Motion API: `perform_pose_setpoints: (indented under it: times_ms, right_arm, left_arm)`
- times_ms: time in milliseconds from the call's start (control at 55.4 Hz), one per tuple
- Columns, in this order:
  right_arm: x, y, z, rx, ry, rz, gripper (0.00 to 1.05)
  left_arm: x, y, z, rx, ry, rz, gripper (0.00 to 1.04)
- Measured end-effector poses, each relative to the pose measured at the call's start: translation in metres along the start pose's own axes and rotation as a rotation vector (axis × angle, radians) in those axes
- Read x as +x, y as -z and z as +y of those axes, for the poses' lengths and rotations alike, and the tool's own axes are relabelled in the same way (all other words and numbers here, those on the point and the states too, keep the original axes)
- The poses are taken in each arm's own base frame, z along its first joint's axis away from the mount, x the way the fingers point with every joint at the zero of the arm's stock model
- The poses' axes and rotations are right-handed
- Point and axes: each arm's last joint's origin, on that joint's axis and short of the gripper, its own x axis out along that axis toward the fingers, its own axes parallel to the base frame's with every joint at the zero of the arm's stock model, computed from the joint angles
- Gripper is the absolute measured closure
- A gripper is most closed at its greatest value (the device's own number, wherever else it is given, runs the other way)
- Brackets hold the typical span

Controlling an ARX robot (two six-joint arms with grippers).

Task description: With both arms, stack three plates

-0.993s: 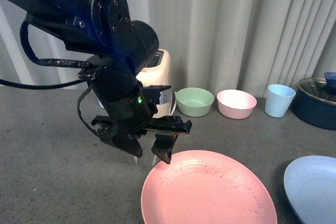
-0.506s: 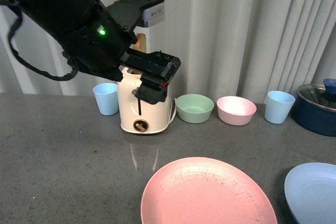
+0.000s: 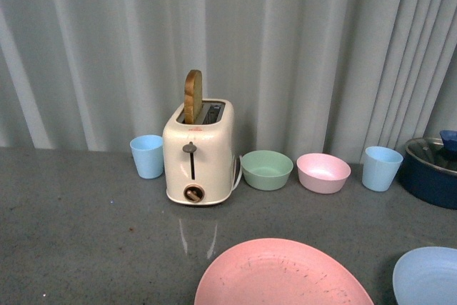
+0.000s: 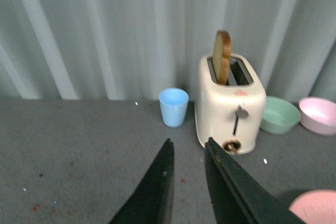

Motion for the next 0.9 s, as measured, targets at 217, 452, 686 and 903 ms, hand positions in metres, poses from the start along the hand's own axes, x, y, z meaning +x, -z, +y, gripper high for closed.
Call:
perform_pose_setpoints:
  times_ms: [217, 452, 686, 903]
  right_arm:
    - [0.0, 0.0, 0.0, 0.0, 0.002, 0.0, 0.07]
    - [0.0, 0.0, 0.0, 0.0, 0.002, 0.0, 0.07]
    - [0.0, 0.0, 0.0, 0.0, 0.002, 0.0, 0.07]
    - [0.0, 0.0, 0.0, 0.0, 0.002, 0.0, 0.07]
  left_arm:
    - [-0.028, 0.017, 0.015, -0.012, -0.005, -0.016, 1.01]
    - [-0.054, 0.035, 0.028, -0.013, 0.01, -0.015, 1.01]
    - [-0.071, 0.044, 0.036, -0.016, -0.008, -0.014, 1.01]
    - [-0.08, 0.05, 0.035, -0.016, -0.008, -0.033, 1.01]
